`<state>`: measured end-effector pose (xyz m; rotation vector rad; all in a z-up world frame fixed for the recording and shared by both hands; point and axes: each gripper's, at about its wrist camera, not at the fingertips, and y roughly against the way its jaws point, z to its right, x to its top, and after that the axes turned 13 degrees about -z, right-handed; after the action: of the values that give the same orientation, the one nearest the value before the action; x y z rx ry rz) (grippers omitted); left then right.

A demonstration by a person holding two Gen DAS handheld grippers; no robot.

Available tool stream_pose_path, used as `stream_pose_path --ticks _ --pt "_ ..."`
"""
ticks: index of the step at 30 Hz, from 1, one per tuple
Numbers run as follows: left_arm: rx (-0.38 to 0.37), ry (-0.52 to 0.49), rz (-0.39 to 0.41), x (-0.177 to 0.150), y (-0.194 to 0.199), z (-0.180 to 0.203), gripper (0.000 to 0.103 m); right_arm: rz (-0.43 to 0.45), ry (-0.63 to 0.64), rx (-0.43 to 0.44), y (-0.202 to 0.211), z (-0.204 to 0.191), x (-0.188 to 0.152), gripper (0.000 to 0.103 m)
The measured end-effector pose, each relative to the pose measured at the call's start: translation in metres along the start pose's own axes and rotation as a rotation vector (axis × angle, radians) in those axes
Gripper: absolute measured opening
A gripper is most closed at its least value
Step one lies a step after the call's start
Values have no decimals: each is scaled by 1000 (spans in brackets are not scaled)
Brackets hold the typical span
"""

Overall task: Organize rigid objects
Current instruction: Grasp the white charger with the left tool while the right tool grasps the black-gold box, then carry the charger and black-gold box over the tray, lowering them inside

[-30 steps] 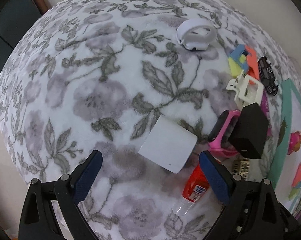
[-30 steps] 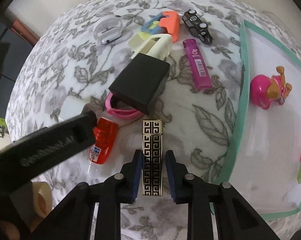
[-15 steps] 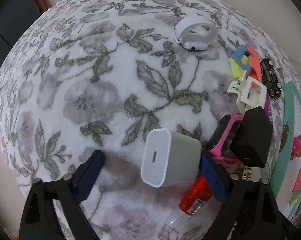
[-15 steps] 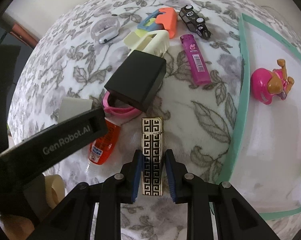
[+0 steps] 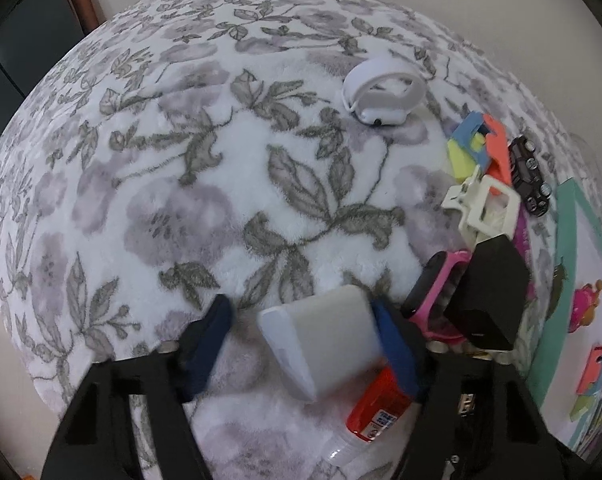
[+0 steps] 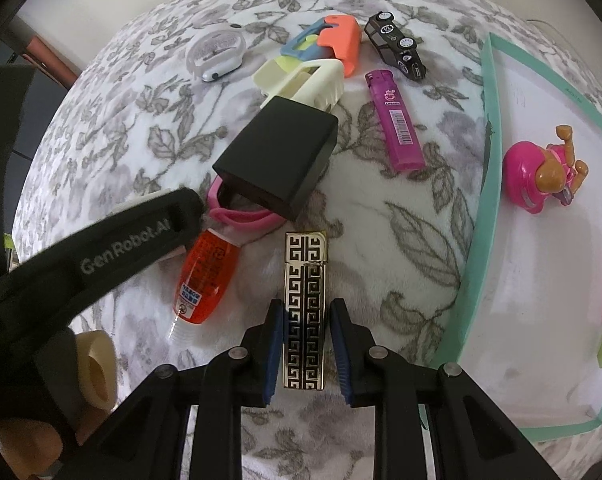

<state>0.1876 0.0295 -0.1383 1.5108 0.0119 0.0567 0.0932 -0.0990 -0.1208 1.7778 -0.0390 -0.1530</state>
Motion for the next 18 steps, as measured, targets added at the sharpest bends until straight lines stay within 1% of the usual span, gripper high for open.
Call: stream_pose_path --ticks 1,3,8,13,18 --pt "-12 -1 3 0 4 -2 56 1 -2 1 -1 -1 -1 26" --pt "-5 -4 0 -2 13 -9 56 1 -3 4 -3 -2 -1 26" --pt "-27 13 -12 0 14 -19 56 1 -5 4 -2 -4 -2 24" --pt "-32 36 -20 -5 19 -27 56 1 -10 5 0 -2 -2 23" --pt "-30 52 -4 -8 30 -37 56 8 -18 18 5 0 -2 23"
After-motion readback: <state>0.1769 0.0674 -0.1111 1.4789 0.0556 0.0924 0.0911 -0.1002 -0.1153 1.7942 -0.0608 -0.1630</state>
